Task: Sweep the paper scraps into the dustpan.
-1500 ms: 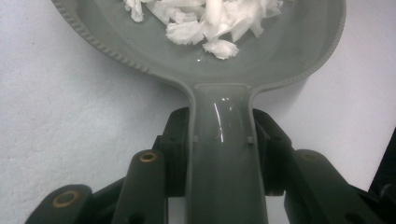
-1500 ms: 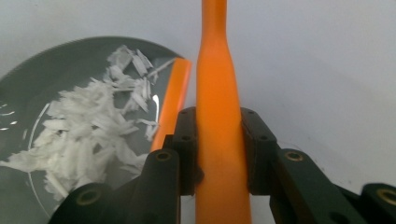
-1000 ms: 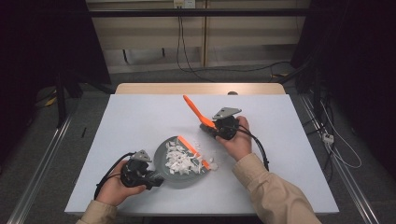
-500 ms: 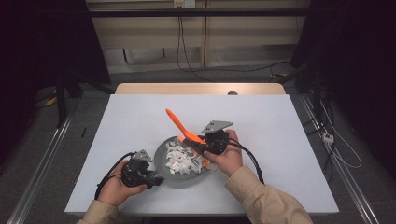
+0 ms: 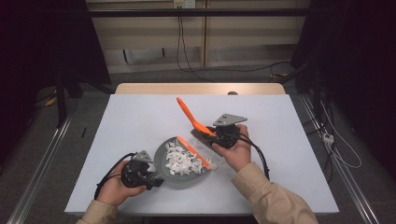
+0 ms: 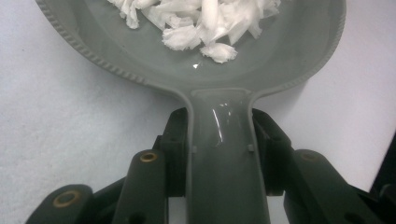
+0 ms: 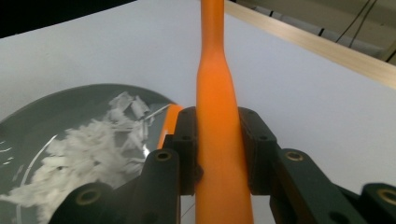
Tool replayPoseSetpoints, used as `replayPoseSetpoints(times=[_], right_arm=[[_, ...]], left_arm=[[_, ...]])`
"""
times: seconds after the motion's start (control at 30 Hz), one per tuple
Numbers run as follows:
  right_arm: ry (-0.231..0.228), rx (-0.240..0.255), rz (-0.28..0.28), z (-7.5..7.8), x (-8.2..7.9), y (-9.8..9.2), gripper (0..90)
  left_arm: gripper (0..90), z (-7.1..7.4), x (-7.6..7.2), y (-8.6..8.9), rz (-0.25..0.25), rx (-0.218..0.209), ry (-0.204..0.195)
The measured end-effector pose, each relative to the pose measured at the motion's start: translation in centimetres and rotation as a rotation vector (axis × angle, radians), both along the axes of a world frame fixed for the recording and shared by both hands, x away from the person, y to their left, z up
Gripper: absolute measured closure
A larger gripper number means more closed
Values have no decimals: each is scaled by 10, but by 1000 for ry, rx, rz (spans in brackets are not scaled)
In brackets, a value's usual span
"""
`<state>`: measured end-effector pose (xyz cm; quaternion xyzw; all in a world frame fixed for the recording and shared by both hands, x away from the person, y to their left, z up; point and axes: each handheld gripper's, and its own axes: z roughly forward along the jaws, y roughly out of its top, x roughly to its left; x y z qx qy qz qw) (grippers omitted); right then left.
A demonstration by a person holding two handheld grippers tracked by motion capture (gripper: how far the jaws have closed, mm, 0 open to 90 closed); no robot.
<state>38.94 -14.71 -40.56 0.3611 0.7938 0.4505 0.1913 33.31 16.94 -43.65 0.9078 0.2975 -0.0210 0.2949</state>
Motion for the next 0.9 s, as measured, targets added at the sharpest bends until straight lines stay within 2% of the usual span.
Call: replayPoseSetpoints(times=[0.07, 0.1, 0.17, 0.3, 0.53, 0.6, 0.73, 0.9], right_arm=[[0, 4, -15, 0, 0, -5, 714], [-9, -7, -23, 0, 0, -7, 713], [-21, -24, -41, 0, -1, -13, 713], [-16, -45, -81, -6, -3, -27, 713], [20, -70, -135, -22, -12, -47, 714], [19, -63, -157, -23, -16, -51, 713], [20, -84, -169, -22, -24, -52, 713], [32, -125, -166, -21, -33, -38, 713]], left_arm=[[627, 0, -3, 1, 4, -7, 9], [627, 2, -3, 2, -17, 11, 10], [627, 2, -6, 3, -26, 15, 15], [627, 3, -10, 3, -29, 23, 20], [627, 4, -16, -5, -33, 41, 21], [627, 4, -16, -8, -37, 49, 22], [627, 5, -18, -15, -26, 62, 24], [627, 5, -19, -23, -7, 70, 31]])
